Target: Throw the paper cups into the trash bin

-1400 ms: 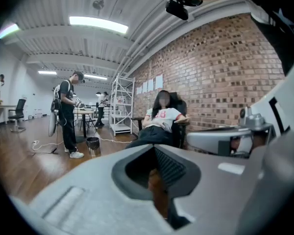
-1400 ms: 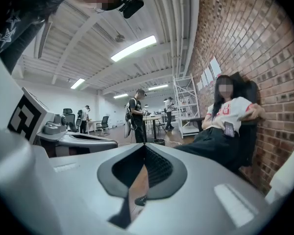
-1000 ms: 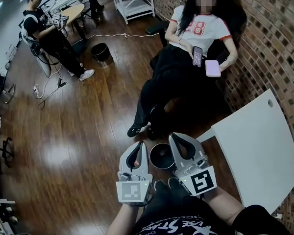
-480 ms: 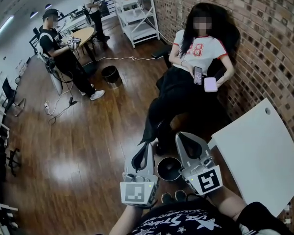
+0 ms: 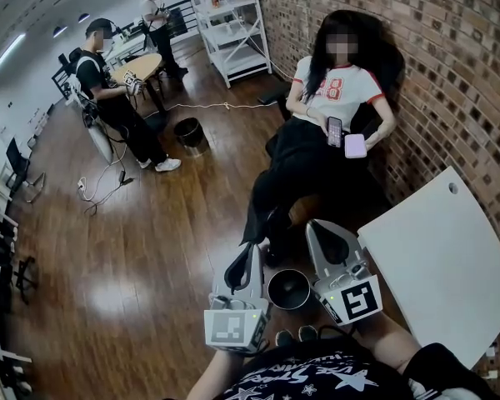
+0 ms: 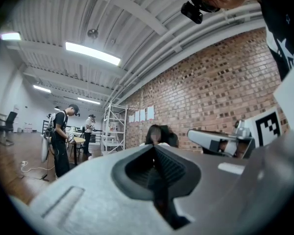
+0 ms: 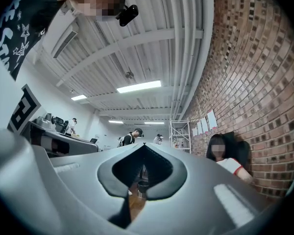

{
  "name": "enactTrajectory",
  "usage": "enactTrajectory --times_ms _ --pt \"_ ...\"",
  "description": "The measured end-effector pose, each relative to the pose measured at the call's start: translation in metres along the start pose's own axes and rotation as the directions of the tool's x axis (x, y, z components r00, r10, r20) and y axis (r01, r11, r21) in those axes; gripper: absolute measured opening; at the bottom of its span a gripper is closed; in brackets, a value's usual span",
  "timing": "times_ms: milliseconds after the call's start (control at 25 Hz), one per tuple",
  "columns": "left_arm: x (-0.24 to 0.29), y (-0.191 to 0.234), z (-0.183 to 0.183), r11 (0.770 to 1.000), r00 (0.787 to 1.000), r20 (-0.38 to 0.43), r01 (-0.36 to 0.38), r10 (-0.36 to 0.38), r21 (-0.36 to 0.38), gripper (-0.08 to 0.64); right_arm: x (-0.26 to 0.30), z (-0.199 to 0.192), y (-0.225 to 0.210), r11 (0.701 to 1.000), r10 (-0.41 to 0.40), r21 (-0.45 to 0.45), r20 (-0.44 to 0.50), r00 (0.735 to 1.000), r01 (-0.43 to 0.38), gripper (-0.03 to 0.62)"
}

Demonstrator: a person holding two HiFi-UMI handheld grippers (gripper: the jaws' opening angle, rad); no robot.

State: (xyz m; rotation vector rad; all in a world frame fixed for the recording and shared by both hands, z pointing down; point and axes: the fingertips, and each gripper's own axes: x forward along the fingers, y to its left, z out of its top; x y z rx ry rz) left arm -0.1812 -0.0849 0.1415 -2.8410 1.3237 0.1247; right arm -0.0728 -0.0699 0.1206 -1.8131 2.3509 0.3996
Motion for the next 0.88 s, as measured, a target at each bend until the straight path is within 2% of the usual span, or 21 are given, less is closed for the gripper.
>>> enactTrajectory --times_ms 560,880 --pt "0.007 -0.012 -0.001 1.000 1.000 -0.012 0.013 -0.013 0.021 0.005 -0.009 0.002 -0.011 0.999 0.005 -0.034 -0.014 1.000 -0.005 0.006" --pt "0.009 -0.017 0.002 1.000 1.000 -0.030 0.000 0.001 0.010 0.005 -0.012 -0.004 -0.015 1.000 0.004 -0.012 -0.046 0.999 -0.005 0.006"
